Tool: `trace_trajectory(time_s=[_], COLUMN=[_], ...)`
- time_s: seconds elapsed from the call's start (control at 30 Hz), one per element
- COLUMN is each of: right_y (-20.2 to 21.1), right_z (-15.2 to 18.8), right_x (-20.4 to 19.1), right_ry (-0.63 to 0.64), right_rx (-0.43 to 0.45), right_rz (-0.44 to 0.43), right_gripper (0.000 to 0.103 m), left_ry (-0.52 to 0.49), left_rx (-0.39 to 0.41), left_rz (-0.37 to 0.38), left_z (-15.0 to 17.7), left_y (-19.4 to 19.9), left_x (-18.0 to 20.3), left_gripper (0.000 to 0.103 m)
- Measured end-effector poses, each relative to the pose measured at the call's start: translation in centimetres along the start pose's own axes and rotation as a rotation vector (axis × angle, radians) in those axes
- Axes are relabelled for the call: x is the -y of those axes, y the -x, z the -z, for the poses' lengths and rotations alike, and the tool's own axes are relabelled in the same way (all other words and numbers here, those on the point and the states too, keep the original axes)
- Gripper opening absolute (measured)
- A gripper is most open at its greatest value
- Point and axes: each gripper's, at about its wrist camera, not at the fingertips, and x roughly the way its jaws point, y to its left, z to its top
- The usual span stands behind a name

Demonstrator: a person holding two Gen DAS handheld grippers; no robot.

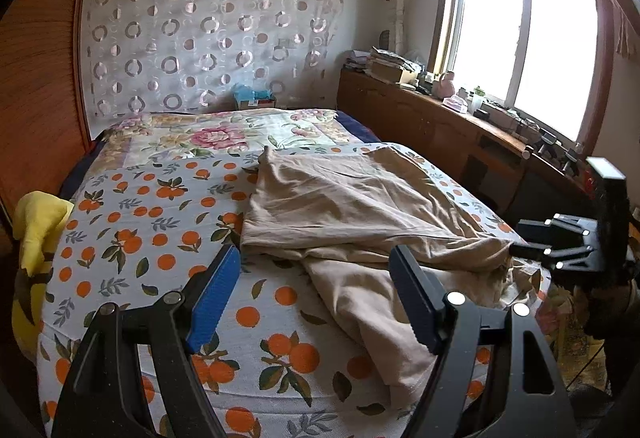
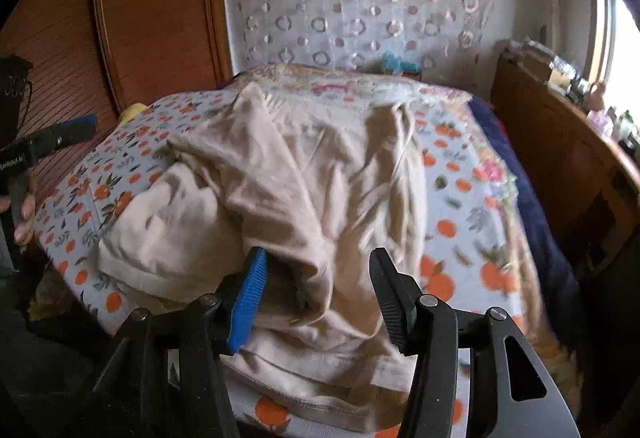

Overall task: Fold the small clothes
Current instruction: 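Grasp the shirt with the right tool, fold it over and release, then withdraw the open right tool from the folded shirt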

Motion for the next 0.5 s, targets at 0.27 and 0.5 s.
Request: trace_trajectory(time_s=[0.27,0.5], right_y=[-2.1,-8.0], right_z=[-3.0,-5.7], right_x=[-2.7,-5.7], right_ry=[0.096,0.169], right_rx=[0.047,-0.001], right_rz=[-0.05,-0.182], right_gripper=[0.055,0.055], left_ry=[0.0,0.013], left_rx=[0.003,0.003], left_rz=[-0.016,-0.049], left_z=[0.0,0.2], left_y=[0.4,0.7], left_x=[-0.5,-1.6], left_gripper=[0.077,0.077])
